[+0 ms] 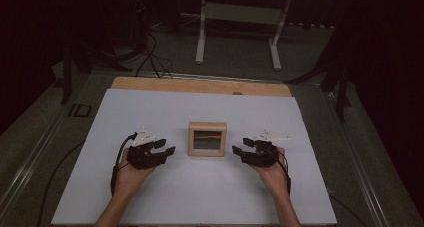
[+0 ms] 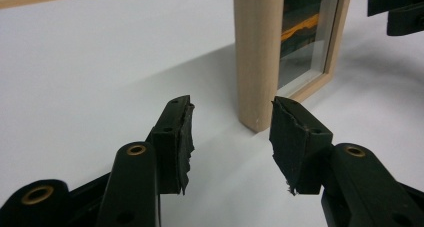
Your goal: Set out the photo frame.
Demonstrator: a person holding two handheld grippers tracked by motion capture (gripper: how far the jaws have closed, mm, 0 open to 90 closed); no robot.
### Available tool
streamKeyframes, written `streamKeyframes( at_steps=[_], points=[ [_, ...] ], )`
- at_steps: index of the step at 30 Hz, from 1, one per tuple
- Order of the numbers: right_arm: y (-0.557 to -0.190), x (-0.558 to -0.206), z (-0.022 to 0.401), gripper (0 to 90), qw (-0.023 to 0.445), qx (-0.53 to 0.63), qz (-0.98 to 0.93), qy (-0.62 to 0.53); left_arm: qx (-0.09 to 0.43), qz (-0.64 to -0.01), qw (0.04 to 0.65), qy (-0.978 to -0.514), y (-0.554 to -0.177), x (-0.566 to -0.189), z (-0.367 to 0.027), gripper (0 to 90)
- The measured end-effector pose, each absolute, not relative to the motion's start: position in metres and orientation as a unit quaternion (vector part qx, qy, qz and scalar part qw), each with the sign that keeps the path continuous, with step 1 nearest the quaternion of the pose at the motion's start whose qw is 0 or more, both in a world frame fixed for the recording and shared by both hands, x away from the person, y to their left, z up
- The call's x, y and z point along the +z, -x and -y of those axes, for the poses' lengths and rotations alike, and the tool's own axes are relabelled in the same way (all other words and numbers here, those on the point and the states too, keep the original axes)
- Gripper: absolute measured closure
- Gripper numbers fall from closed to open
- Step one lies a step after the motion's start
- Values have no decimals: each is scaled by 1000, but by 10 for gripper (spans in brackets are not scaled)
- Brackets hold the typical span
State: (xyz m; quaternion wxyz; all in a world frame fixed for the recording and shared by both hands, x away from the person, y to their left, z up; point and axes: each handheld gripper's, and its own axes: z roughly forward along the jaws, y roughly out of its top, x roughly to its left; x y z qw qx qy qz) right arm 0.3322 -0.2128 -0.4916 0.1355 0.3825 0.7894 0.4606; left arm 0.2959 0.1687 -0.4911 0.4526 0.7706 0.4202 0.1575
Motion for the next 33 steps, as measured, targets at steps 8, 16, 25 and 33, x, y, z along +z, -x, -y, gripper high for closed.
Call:
streamKeyframes(
  at_steps=[8, 16, 25, 33],
  points=[
    [-327, -496, 220, 409, 138, 455, -788, -391, 175, -429, 447, -765, -289, -491, -182, 503],
    [-324, -494, 239, 410, 149, 454, -779, -405, 181, -437, 447, -760, -283, -492, -200, 502],
    [-317, -498, 253, 410, 157, 445, -780, -412, 185, -448, 446, -753, -277, -493, -218, 502],
    [-303, -500, 265, 410, 169, 437, -782, -411, 193, -464, 447, -740, -267, -494, -238, 503]
  ],
)
